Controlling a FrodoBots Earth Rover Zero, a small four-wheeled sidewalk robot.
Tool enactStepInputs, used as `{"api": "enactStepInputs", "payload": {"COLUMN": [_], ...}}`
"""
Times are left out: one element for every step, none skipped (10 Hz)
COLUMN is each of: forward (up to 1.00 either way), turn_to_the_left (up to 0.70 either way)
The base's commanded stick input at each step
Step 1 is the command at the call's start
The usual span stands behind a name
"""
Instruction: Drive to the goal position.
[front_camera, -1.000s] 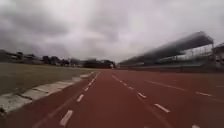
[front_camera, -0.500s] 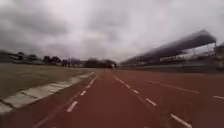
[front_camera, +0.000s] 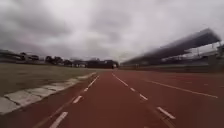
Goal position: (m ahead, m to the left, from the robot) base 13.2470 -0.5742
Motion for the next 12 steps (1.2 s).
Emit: {"api": "enactStepInputs", "payload": {"forward": [1.00, 1.00, 1.00, 1.00, 1.00, 1.00, 1.00, 1.00, 1.00, 1.00, 1.00, 1.00], "turn_to_the_left": [0.00, 0.00, 0.22, 0.39, 0.32, 0.00, 0.00, 0.00, 0.00, 0.00, 0.07, 0.30]}}
